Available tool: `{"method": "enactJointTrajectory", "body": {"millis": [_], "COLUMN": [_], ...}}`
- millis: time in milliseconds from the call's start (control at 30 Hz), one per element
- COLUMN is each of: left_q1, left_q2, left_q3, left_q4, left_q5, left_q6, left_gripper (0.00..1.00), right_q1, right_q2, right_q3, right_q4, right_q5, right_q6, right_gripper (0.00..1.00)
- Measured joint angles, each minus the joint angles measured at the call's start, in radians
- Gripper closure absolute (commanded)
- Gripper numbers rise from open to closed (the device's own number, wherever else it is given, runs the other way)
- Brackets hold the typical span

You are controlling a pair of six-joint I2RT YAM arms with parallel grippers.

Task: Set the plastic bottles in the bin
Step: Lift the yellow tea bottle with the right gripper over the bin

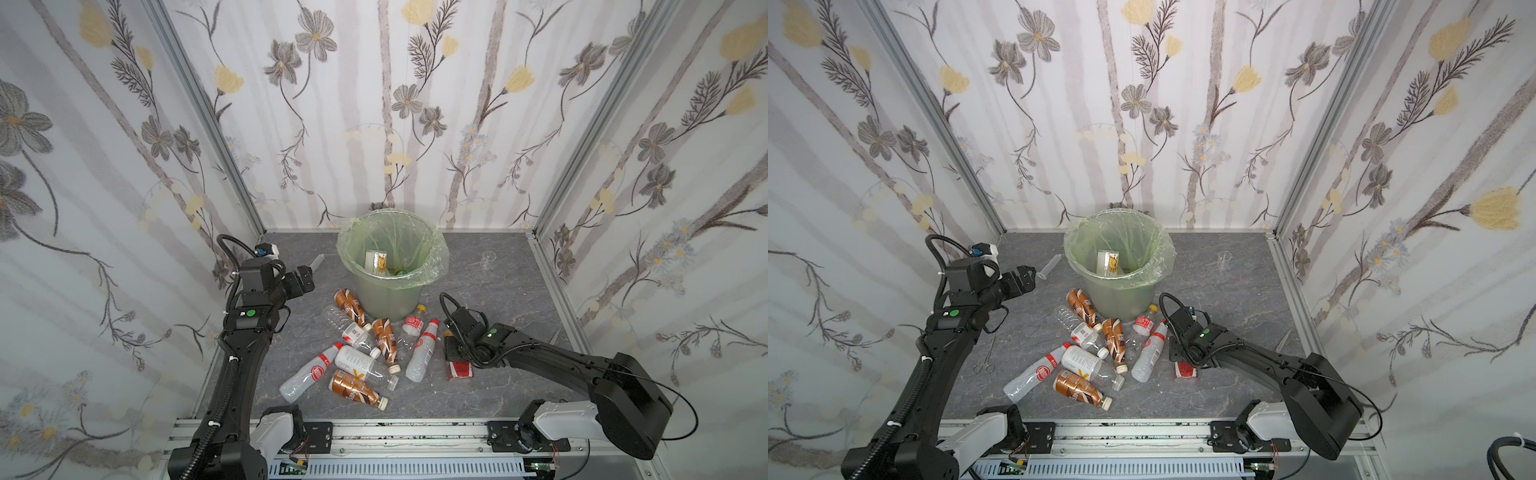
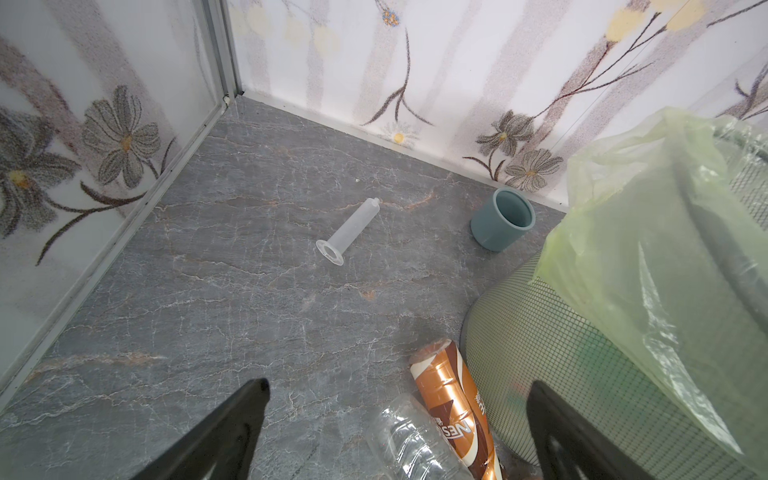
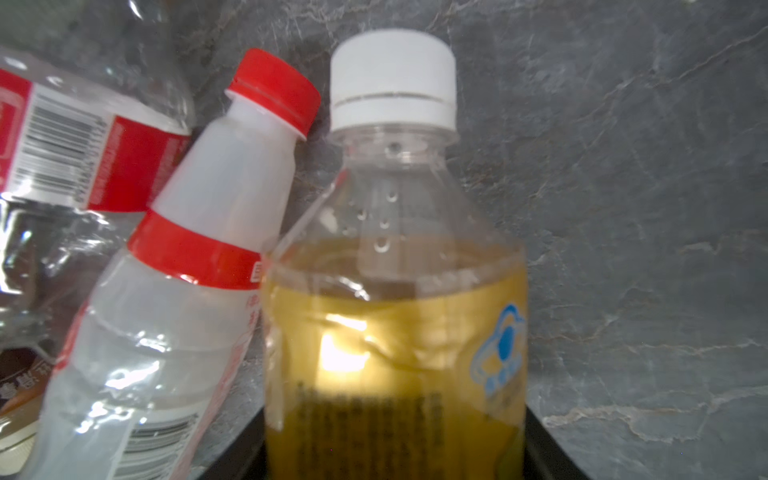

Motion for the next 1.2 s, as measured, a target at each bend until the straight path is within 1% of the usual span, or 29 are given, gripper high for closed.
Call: {"method": "enactJointTrajectory", "body": {"millis": [67,233,367,500,633,700,767,967,1200], "left_q1": [0.000,0.000,0.000,0.001,0.001,0.001,0.001,0.001,0.001], "left_q2": [0.000,0.011,0.021,0.027,0.034,0.038,0.043,0.046,0.047], "left_q3": [0.000,0.000,0.000,0.000,0.005,0.007,0.007,0.002,-0.019], "left_q4": [0.000,0.000,-0.002,-0.006,-0.024,-0.026,-0.037,-0.046,-0.062], "left_q5": [0.010,0.035,0.050,0.065,0.085,0.094,0.094,0.093,0.106], "left_q6": [-0.003,-0.010,-0.023,-0.033,-0.040,-0.046,-0.059,-0.092,-0.124], "left_gripper": [0.00,0.01,0.02,0.02,0.03,0.03,0.03,0.04,0.05], "right_q1": [-0.024,-0.113,-0.174,-0.217,-0.279,-0.287,-0.288,-0.282,-0.227], "right_q2": [-0.039,-0.162,-0.248,-0.263,-0.219,-0.182,-0.141,-0.015,0.125], "right_q3": [0.019,0.072,0.174,0.326,0.490,0.571,0.661,0.859,0.983], "right_q4": [-0.014,-0.042,-0.047,-0.047,-0.047,-0.056,-0.049,0.016,0.057], "right_q5": [0.010,0.025,0.035,0.023,-0.018,-0.045,-0.097,-0.251,-0.333], "right_q6": [-0.014,-0.089,-0.195,-0.309,-0.404,-0.450,-0.493,-0.567,-0.611], "right_gripper": [0.46,0.47,0.47,0.47,0.47,0.47,0.47,0.47,0.46]}}
